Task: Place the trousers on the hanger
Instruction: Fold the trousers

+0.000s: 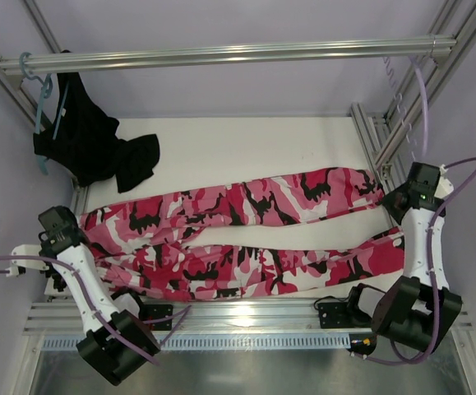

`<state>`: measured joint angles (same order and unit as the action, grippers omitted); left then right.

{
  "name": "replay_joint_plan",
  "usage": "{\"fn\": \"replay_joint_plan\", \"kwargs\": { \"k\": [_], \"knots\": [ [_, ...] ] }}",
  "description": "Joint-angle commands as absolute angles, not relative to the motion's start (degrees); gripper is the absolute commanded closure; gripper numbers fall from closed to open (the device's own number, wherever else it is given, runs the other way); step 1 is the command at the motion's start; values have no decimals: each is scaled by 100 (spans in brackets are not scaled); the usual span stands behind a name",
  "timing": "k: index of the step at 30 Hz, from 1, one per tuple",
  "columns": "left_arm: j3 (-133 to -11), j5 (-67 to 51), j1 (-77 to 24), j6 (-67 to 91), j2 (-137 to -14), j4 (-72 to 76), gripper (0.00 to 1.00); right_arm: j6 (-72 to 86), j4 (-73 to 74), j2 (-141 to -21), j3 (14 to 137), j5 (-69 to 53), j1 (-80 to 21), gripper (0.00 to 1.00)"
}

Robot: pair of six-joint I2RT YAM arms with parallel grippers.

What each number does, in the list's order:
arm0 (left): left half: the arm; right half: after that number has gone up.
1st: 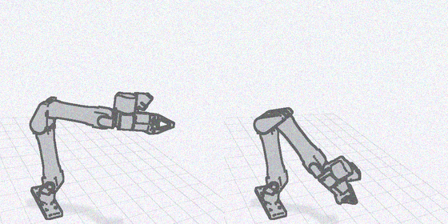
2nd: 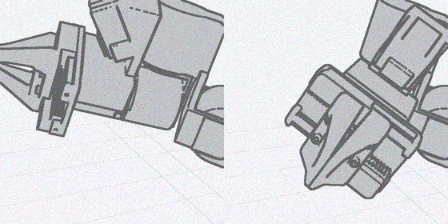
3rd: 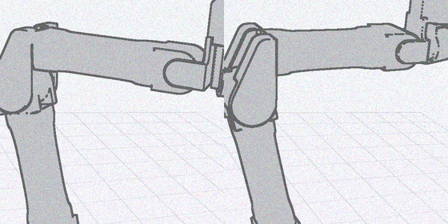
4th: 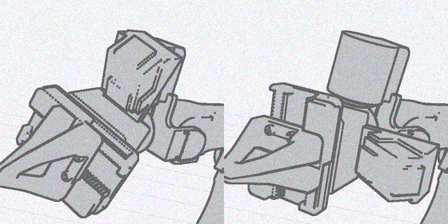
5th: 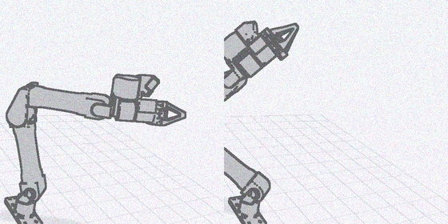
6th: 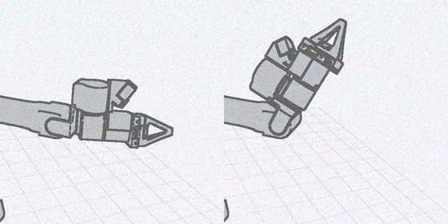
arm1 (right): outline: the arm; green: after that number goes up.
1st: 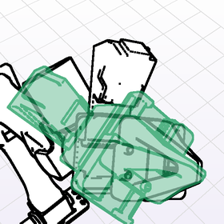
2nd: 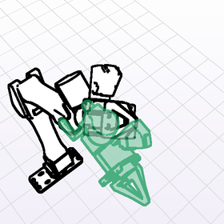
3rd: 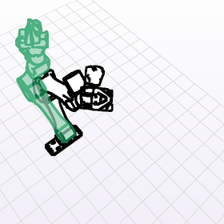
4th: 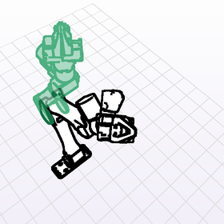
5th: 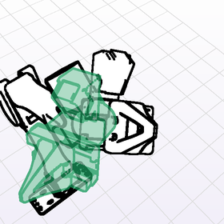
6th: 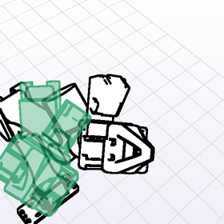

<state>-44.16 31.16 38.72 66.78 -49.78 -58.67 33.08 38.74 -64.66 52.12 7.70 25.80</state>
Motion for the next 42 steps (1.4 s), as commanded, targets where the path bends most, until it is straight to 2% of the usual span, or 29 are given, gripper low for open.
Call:
{"fn": "replay_joint_plan", "kwargs": {
  "k": [1,6,11,13,14,15,18,19,21,24,35,42],
  "knots": [
    [-4421,3120,3815,6645,-5001,-5449,100,3445,3779,-6504,5344,1132,2120,54],
    [-4324,3111,3806,6618,-4975,-5317,99,3867,3604,-6407,5195,1126,1461,52],
    [-4149,2883,3806,6601,-4896,-4984,99,4341,3174,-6565,4993,1344,37,52],
    [-4105,2804,3806,6636,-4843,-4957,89,4500,3112,-6811,4931,1450,-332,52],
    [-4096,2786,3814,6679,-4817,-4974,80,4517,3068,-6899,4913,1485,-560,52],
    [-4104,2786,3814,6714,-4808,-5009,66,4544,3059,-7073,4922,1572,-667,52],
    [-4341,2883,3806,6812,-4738,-5369,48,4509,3067,-7242,4931,1687,-844,52],
    [-4429,2892,3806,6820,-4720,-5431,47,4517,3067,-7260,4931,1696,-844,52],
    [-4588,2559,3788,6803,-4536,-5389,49,4535,3024,-7251,4887,1661,-870,52],
    [-4272,1891,3438,6732,-4386,-4565,53,4763,2936,-7242,4808,1573,-922,53],
    [-3850,1407,1741,6969,-5159,-3886,48,5317,3024,-8621,5361,1907,-940,53],
    [-3577,898,879,7084,-5668,-2998,56,5152,2655,-9026,5396,1759,-932,54]
  ]
}}
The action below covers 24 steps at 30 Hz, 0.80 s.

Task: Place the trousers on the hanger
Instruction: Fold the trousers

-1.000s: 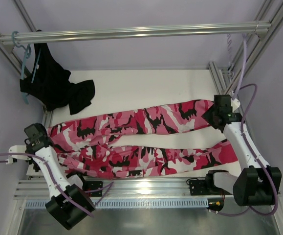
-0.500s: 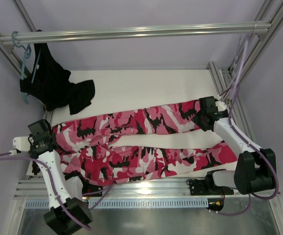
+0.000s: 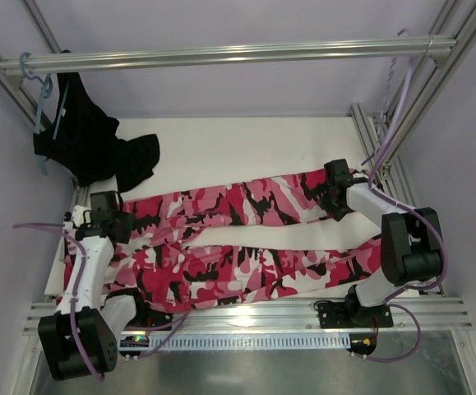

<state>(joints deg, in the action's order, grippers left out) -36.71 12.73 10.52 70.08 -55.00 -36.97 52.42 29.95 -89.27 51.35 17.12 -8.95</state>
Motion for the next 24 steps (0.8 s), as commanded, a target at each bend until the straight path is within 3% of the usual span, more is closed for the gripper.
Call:
{"fn": "replay_joint_plan", "kwargs": {
  "k": [1,4,13,18,24],
  "knots": [
    [-3568,818,827,7058,-5721,-2901,56,5159,2646,-9026,5396,1732,-940,54],
    [-3682,791,502,7022,-5880,-2892,57,5325,2716,-8983,5370,1723,-949,53],
    [-3638,422,-597,5776,-6485,-2100,47,5414,2883,-9246,5476,1863,-949,53],
    [-4594,1454,-1842,5133,-7547,-2907,48,5397,2769,-9255,5423,1810,-949,53],
    [-4588,2337,-2900,5194,-7594,-3217,51,5291,2769,-9290,5449,1854,-949,53]
  ]
}}
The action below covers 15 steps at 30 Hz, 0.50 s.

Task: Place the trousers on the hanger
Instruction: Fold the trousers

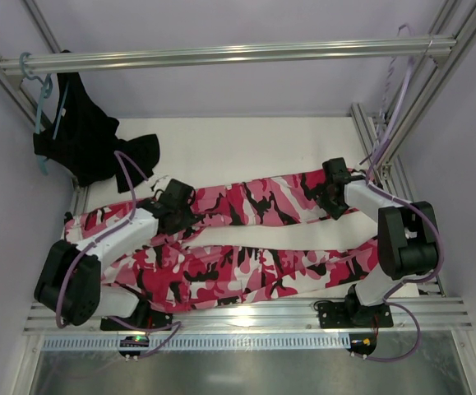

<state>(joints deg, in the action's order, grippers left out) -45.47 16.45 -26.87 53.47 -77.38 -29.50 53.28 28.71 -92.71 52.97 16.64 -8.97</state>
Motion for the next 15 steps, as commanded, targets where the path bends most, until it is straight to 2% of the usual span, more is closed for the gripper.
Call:
{"fn": "replay_joint_plan", "kwargs": {
  "k": [1,15],
  "knots": [
    [-4518,2355,-2987,5099,-7576,-3147,51,5282,2769,-9299,5458,1872,-949,53],
    [-4579,2663,-3814,4527,-8077,-3384,53,5370,2865,-9308,5414,1907,-941,53]
  ]
}}
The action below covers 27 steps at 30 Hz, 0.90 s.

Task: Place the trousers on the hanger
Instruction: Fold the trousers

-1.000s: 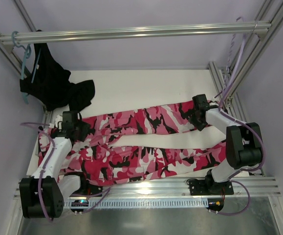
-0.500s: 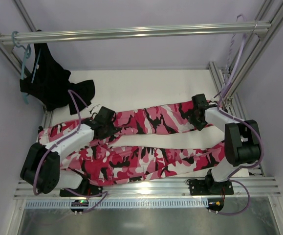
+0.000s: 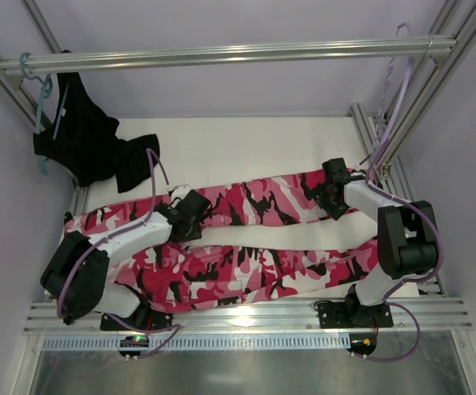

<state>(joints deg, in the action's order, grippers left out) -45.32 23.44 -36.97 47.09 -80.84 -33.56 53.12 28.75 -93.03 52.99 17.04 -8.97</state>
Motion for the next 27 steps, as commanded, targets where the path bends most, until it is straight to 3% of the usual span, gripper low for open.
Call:
{"fn": "replay_joint_plan", "kwargs": {
  "k": [1,14,17,18,21,25,27],
  "knots": [
    [-4544,2663,-3823,4509,-8086,-3349,53,5370,2865,-9325,5414,1933,-940,53],
    [-4623,2645,-4034,4070,-8745,-3006,55,5449,2918,-9360,5414,1925,-940,53],
    [-4746,2672,-4061,4026,-8920,-3163,73,5458,2953,-9448,5458,1951,-940,53],
    [-4763,2663,-4061,4008,-8947,-3208,86,5441,2971,-9483,5493,2038,-932,54],
    [-4808,2619,-4069,3964,-8947,-3322,100,5414,3076,-9580,5642,2267,-914,68],
    [-4790,2549,-4069,3955,-8790,-3559,100,5291,3146,-9729,5827,2495,-783,92],
    [-4729,2444,-4078,3903,-8641,-3612,100,5265,3243,-9782,5967,2619,-730,96]
  ]
}}
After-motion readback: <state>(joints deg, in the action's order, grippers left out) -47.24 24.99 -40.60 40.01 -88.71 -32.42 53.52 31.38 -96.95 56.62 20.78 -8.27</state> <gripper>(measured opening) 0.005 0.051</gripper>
